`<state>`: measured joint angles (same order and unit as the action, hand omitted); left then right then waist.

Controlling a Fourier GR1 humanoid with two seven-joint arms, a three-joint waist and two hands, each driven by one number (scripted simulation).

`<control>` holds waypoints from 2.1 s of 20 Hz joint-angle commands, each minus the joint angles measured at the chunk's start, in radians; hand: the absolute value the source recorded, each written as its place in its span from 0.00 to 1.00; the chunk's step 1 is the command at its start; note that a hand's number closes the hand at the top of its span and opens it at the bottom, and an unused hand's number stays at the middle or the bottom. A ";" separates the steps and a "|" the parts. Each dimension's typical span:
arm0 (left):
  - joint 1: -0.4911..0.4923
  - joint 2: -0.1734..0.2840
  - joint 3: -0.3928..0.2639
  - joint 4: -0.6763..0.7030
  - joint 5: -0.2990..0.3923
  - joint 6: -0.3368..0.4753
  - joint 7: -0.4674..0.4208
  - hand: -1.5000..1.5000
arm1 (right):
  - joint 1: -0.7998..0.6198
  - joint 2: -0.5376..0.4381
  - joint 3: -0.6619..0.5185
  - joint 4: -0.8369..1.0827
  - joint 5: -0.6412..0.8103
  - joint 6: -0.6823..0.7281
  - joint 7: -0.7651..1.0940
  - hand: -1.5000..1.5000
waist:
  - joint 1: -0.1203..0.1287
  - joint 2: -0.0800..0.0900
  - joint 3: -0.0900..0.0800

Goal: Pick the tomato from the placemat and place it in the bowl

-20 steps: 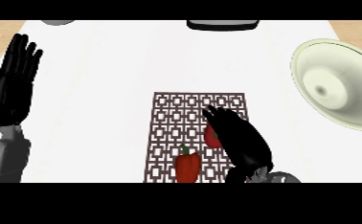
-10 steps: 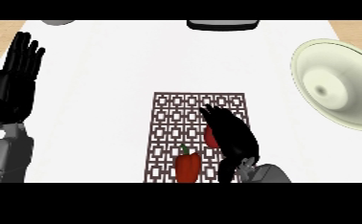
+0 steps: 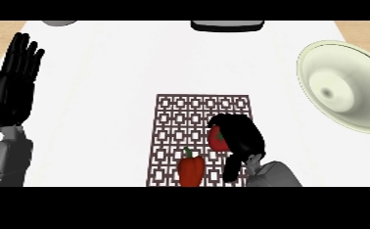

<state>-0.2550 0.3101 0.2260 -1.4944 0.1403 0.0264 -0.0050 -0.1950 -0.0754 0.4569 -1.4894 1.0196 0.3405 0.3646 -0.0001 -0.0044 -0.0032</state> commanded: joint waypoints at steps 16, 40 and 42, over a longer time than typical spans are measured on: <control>0.027 0.025 0.067 0.005 0.000 0.017 -0.004 0.50 | 0.093 -0.672 -0.563 0.190 -0.154 -0.039 -0.481 1.00 | -0.102 0.009 0.015; -0.009 0.005 0.010 -0.003 0.011 -0.032 0.007 0.50 | -0.070 -1.265 -1.087 0.915 -0.616 0.222 -1.397 1.00 | 0.025 0.012 0.010; 0.005 -0.027 0.004 0.004 0.004 -0.012 -0.018 0.50 | -0.068 -1.264 -1.060 0.931 -0.627 0.255 -1.423 1.00 | 0.024 0.012 0.009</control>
<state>-0.2515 0.2951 0.2321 -1.4951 0.1434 0.0092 -0.0189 -0.2396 -1.3032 -0.6048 -0.6244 0.4408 0.3926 -0.8824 0.0129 0.0085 0.0068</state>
